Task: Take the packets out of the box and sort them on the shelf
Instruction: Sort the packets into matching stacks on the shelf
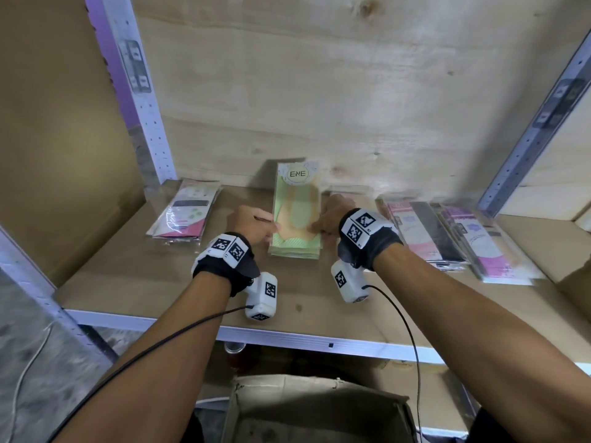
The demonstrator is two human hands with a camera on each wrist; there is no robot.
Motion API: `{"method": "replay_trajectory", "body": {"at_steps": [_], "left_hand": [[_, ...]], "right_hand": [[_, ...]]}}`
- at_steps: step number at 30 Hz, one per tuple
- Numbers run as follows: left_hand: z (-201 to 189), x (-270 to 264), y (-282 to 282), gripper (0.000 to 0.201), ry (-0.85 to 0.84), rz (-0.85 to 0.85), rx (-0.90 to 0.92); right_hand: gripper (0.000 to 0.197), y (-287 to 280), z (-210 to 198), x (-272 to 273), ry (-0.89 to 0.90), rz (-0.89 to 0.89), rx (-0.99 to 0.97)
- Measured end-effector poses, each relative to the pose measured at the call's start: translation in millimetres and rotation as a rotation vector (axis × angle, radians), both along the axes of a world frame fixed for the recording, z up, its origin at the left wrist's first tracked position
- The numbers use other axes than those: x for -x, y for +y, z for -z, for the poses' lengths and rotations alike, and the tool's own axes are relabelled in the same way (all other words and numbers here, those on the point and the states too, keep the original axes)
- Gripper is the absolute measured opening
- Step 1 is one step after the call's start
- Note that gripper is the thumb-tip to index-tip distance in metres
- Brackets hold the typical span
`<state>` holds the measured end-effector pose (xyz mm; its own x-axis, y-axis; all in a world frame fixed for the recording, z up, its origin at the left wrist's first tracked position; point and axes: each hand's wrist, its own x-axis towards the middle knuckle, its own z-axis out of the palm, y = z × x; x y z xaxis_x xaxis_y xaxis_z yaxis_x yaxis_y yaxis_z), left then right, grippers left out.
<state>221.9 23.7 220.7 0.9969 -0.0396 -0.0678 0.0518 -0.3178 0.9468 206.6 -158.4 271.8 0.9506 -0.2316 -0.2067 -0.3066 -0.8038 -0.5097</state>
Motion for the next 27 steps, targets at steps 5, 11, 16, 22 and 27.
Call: {"method": "replay_trajectory", "body": {"at_steps": [5,11,16,22,27], "left_hand": [[4.5,-2.7,-6.3,0.017,-0.014,0.016,-0.119],[3.7,-3.0,-10.4,0.02,-0.06,-0.024,-0.185],[0.8,-2.3,-12.3,0.015,-0.049,-0.033,-0.256],[1.6,-4.5,-11.6,0.017,-0.024,-0.015,-0.312],[4.7,-7.4,-11.4,0.016,-0.018,-0.002,-0.319]], "right_hand": [[0.062,2.2,1.4,-0.8,0.027,-0.028,0.176],[0.065,2.9,-1.7,-3.0,0.058,-0.037,0.208],[0.084,3.0,-0.9,-4.7,0.082,-0.009,0.095],[0.062,2.2,10.4,-8.6,0.08,-0.044,0.071],[0.061,-1.9,24.6,-21.6,0.079,-0.057,0.054]]}}
